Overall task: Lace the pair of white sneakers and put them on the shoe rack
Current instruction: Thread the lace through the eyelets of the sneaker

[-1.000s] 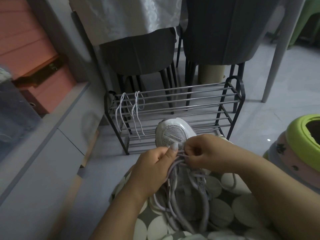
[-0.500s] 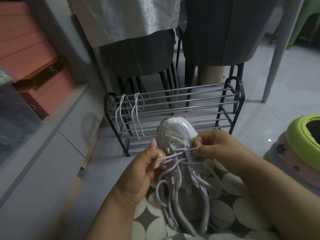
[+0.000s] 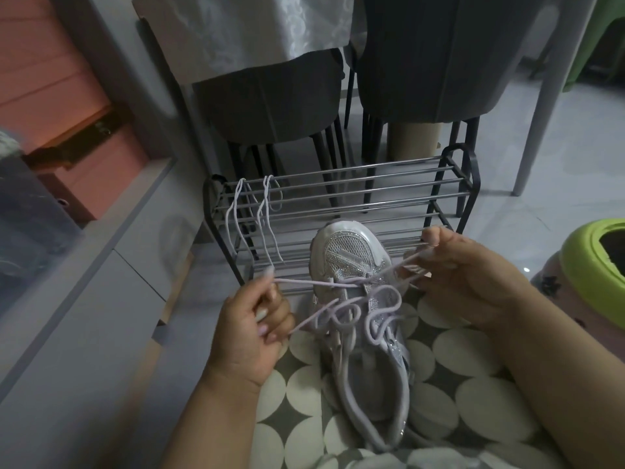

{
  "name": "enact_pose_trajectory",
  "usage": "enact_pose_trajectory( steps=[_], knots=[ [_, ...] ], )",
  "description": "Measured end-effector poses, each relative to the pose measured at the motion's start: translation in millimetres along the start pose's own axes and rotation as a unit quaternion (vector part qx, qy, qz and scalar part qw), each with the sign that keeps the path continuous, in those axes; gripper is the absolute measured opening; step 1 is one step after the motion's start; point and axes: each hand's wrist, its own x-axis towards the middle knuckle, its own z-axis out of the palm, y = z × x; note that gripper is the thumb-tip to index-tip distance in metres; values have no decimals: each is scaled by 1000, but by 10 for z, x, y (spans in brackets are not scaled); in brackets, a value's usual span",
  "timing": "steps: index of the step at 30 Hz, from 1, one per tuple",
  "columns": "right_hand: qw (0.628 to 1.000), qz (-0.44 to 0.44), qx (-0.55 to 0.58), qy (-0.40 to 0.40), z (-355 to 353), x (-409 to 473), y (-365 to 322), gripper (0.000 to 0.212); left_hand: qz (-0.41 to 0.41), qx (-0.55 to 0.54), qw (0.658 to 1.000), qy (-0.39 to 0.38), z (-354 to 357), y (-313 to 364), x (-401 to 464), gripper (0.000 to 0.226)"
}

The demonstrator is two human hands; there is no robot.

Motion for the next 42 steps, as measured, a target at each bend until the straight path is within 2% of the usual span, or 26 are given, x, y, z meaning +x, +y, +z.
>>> enact_pose_trajectory(
  steps=[2,4,6,8,10,12,13,16,18,21,23,26,27,28,30,32,33,34,36,38,40,42],
  knots=[
    [1000,-12,9,-6,-17,-6,17,45,38,99,994,11,15,-14,-17,20],
    [999,-29,-32,-18,-22,-8,27,40,56,153,987,-8,9,-43,-37,8],
    [992,-53,-112,-24,9,-15,25,25,74,215,973,-34,-15,-61,-52,2],
    [970,-88,-227,-2,54,-43,8,12,116,329,936,-46,-62,-50,-54,10],
    [906,-137,-399,35,63,-73,-16,11,180,459,870,-33,-131,-22,-35,19],
    [792,-183,-579,65,34,-92,-19,17,224,545,808,-10,-177,7,-22,21],
    [745,-196,-634,66,25,-95,-14,20,227,569,790,-8,-173,4,-27,22],
    [695,-180,-695,22,81,-105,31,29,185,621,761,-32,-107,-56,-47,30],
    [661,-180,-728,2,109,-102,60,32,160,629,760,-42,-70,-78,-52,33],
    [638,-191,-746,-20,96,-109,64,32,150,620,769,-42,-90,-76,-31,25],
    [619,-201,-758,-40,64,-98,67,31,140,590,794,-51,-110,-68,-26,22],
    [596,-218,-770,-63,-3,-58,85,30,125,533,834,-69,-134,-38,-24,31],
    [609,-229,-757,-64,-28,-41,92,29,129,512,847,-63,-143,-32,-23,29],
    [640,-234,-730,-52,-29,-35,91,26,135,475,868,-48,-147,-27,-23,25],
    [749,-212,-628,8,-38,-28,64,22,132,338,931,18,-156,-5,-22,11],
    [888,-186,-415,74,-23,-34,16,22,125,187,972,64,-166,28,-20,9],
    [938,-179,-279,99,-28,-33,2,23,123,122,982,68,-163,44,-25,13],
    [967,-169,-156,109,-29,-27,-12,22,123,65,988,61,-147,64,-36,21],
    [982,-152,3,113,-3,-22,-29,37,124,-25,991,40,-111,84,-53,31],
    [983,-138,81,91,33,-45,-41,40,117,-72,990,33,-76,86,-70,30],
    [987,-134,68,61,91,-83,-54,32,107,-56,992,30,-43,66,-82,26],
    [984,-145,-76,70,122,-118,-20,32,108,19,994,24,-29,20,-83,28]
  ],
)
